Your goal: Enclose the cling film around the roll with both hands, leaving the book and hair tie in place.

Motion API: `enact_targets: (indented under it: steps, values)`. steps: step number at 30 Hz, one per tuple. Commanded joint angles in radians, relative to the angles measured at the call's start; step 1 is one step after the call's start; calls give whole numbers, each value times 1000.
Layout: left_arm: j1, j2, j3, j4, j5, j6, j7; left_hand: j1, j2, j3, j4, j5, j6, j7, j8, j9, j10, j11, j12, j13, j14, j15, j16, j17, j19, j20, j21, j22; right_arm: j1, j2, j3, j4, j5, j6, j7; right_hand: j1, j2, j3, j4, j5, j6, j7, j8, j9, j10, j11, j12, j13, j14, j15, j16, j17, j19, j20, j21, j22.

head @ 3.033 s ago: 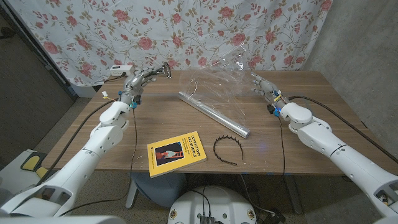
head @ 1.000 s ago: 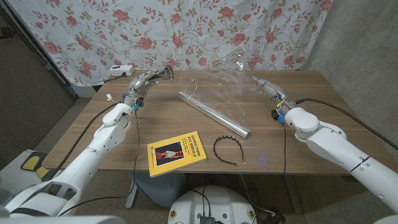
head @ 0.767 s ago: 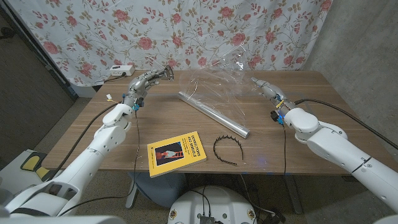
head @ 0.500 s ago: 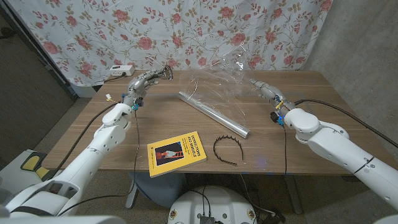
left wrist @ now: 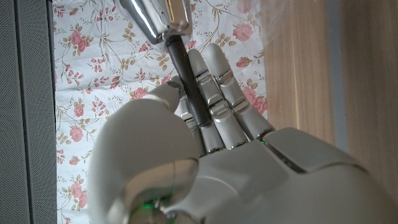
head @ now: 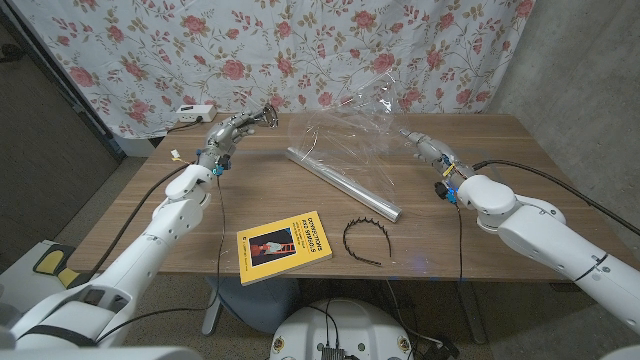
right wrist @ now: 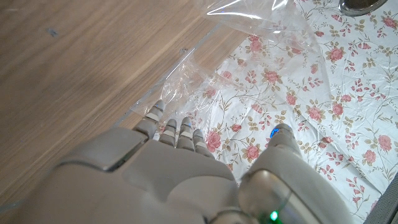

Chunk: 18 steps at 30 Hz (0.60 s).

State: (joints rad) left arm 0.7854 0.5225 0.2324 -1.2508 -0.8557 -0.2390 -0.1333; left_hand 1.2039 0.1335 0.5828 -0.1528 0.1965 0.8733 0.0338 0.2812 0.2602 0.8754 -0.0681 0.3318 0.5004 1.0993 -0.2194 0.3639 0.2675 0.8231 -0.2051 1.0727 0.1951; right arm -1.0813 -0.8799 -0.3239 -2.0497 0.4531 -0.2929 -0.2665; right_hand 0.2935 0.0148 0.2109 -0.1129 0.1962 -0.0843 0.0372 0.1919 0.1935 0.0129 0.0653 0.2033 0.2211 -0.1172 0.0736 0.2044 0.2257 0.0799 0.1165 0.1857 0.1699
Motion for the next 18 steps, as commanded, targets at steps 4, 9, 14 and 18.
enact_targets:
  steps: [4,9,14,18]
  values:
    - [-18,-13,7,30,-1,-3,-15,13,-2,-6,-3,7,6,-2,-1,0,4,-1,-2,4,13,-9,3,6,-5,-3,9,-1,-23,-25,12,-42,23,-31,-1,-13,0,-8,2,-1,-4,-8,5,3,-2,15,5,4,0,7,10,4,3,10,7,6]
    - [-18,-13,8,29,-2,-3,-20,14,-2,-6,-3,7,7,-1,-2,0,2,-4,-4,6,13,-8,3,7,-6,-3,11,-1,-36,-31,16,-61,26,-35,-8,-14,1,-9,2,-1,-11,-9,3,4,-10,16,3,5,-2,8,10,4,2,11,7,6]
    - [-15,-14,6,24,-3,-3,-19,14,-2,-7,-2,7,7,-2,-3,0,3,-6,-5,7,12,-8,1,6,-7,-3,13,-2,-46,-40,21,-73,26,-29,-6,-14,1,-10,2,0,-19,-11,2,4,-21,17,0,7,-8,11,8,4,-2,13,6,6]
    - [-13,-11,6,19,-2,-5,-22,14,-2,-8,-2,7,6,-4,-4,0,3,-5,-6,7,12,-8,1,7,-8,-3,15,-2,-56,-45,28,-91,35,-39,-10,-15,2,-10,3,0,-23,-11,1,5,-24,21,0,7,-9,11,9,5,-4,14,5,6]
